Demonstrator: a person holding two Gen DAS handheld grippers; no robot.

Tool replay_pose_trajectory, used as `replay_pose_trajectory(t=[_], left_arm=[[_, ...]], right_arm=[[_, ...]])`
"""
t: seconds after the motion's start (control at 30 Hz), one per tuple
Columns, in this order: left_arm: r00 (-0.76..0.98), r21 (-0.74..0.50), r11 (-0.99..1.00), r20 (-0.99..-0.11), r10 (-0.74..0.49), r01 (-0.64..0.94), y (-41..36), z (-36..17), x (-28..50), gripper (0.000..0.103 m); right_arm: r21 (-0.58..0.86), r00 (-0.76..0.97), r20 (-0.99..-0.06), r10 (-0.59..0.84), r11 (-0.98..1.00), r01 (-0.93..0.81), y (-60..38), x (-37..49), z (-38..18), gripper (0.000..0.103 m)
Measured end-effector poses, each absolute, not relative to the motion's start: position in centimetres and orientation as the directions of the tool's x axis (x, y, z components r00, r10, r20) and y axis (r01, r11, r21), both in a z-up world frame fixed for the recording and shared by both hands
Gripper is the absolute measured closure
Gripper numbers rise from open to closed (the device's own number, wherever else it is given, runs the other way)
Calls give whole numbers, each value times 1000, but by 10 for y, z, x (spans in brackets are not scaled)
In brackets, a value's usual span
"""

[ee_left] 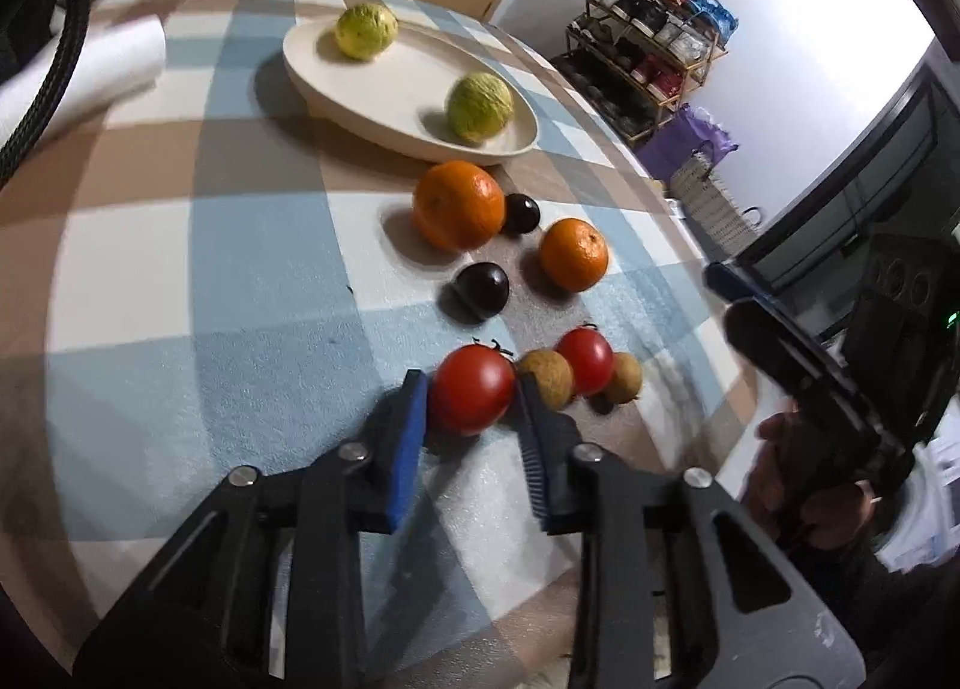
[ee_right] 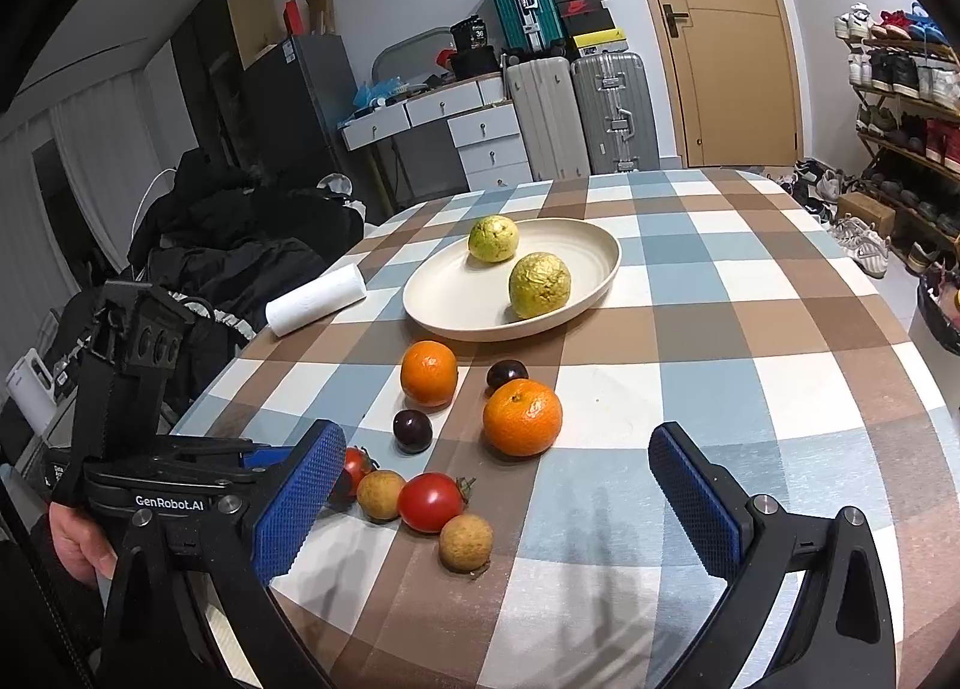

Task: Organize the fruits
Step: 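Lower the left tool onto the red tomato and close, then close the right tool on the mandarin orange while the left tool lifts the tomato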

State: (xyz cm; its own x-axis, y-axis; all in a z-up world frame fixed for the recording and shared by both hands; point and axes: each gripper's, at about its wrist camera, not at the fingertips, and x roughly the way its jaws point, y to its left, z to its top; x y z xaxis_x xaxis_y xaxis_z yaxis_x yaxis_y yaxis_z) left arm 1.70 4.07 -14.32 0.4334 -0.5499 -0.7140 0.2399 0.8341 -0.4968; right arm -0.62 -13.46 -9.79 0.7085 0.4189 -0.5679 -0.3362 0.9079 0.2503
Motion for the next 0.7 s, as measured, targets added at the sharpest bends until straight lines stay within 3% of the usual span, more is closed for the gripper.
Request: replay_pose_trajectory(t=[0.7], left_arm=[[550, -504, 830, -635, -543, 239, 74, -99, 21, 77]], right_arm=[[323, 641, -623, 449, 894, -312, -134, 41, -111, 1]])
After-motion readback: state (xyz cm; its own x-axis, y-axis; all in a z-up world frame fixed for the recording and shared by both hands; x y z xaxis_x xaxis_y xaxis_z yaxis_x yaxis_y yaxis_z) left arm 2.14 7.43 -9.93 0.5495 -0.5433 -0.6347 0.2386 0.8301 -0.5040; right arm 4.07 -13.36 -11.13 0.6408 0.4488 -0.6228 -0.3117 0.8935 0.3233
